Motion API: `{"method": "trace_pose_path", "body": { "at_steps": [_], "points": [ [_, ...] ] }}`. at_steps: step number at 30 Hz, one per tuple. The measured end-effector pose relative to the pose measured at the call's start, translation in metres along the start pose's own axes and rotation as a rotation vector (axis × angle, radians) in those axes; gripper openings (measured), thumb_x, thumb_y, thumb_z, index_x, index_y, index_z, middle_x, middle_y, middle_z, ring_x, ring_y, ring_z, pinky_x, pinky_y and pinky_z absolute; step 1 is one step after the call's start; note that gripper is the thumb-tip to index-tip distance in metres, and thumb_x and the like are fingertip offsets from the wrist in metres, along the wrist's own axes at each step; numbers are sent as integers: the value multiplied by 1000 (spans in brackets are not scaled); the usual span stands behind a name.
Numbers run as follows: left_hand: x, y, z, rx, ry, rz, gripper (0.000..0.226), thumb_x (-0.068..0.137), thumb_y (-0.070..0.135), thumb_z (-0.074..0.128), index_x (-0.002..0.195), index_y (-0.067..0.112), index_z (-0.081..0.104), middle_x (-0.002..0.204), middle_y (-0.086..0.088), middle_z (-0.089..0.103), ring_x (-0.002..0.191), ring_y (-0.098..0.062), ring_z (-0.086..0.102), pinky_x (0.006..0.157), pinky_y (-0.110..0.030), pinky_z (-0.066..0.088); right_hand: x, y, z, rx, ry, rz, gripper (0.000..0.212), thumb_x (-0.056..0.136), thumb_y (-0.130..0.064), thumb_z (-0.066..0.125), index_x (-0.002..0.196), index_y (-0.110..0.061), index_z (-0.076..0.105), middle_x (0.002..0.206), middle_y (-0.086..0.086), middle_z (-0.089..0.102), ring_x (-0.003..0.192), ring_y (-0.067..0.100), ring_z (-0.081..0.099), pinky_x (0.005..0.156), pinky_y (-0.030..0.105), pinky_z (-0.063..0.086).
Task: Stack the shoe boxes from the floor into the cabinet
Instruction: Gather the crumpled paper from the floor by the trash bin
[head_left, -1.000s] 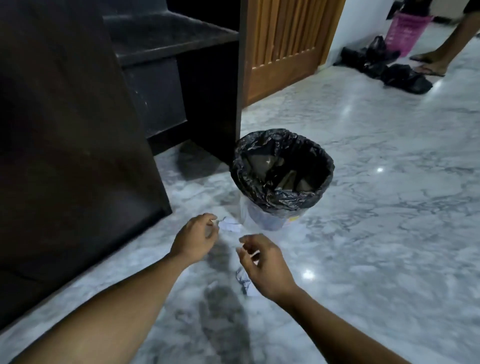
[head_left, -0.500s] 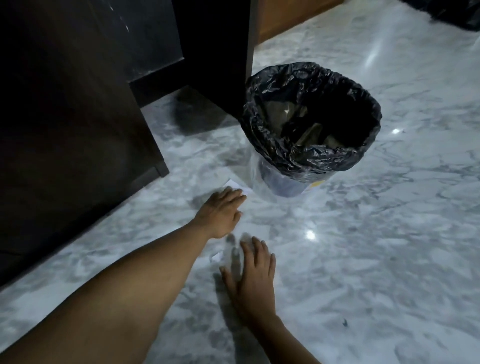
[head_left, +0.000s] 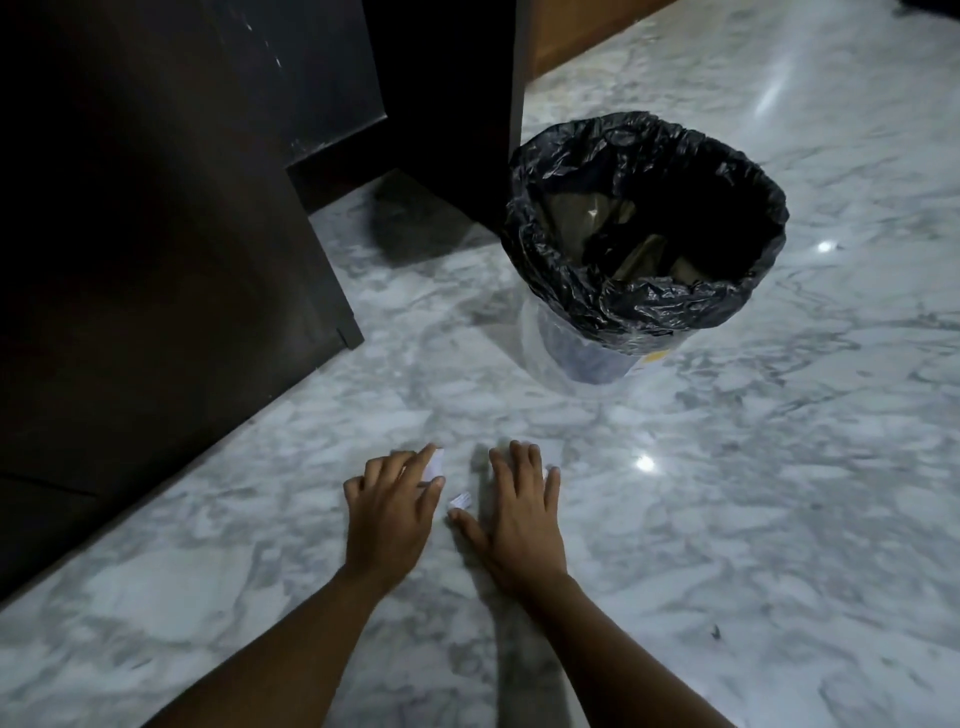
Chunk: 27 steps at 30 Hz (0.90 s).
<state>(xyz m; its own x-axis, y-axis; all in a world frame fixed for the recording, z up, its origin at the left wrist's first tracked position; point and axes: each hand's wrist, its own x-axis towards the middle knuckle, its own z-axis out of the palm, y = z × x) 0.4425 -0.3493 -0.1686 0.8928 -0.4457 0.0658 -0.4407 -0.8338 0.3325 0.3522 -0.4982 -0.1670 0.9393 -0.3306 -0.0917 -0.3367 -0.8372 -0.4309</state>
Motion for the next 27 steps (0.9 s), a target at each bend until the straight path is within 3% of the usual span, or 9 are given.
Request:
{"method": "trace_pose_path", "body": {
  "at_steps": [6,10,18,23,27],
  "points": [
    [1,2,7,-190,131,-108,32,89,55,54,104,34,73,122,9,52,114,-14,48,90,-36,32,4,-2,3,-56,12,-30,69,96,-68,28,146,-22,41,163,10,21,154,28,0,123,51,-4],
    [-1,-1,11,-177,139,-138,15,84,41,74,97,33,74,131,5,54,122,-19,48,94,-41,36,7,-3,11,-35,56,-81,44,101,-53,37,127,-24,56,156,8,36,153,27,11,124,50,4],
    [-2,0,14,-199,179,-140,11,81,36,77,89,31,71,126,13,63,106,-18,53,86,-34,36,10,2,22,169,192,-160,14,98,-28,59,102,-16,66,139,3,56,145,21,33,121,47,24],
    [-6,4,10,-296,211,-165,31,80,33,79,107,28,65,111,14,67,98,-17,55,84,-32,42,6,4,20,244,215,-148,21,99,-23,52,109,-13,67,132,1,63,139,15,41,120,25,22],
    [-4,5,13,-257,201,-160,54,84,36,76,132,20,60,110,13,67,99,-13,51,88,-28,41,4,3,21,273,201,-104,20,98,-20,57,114,-16,67,128,0,64,134,14,47,108,31,45]
  ]
}}
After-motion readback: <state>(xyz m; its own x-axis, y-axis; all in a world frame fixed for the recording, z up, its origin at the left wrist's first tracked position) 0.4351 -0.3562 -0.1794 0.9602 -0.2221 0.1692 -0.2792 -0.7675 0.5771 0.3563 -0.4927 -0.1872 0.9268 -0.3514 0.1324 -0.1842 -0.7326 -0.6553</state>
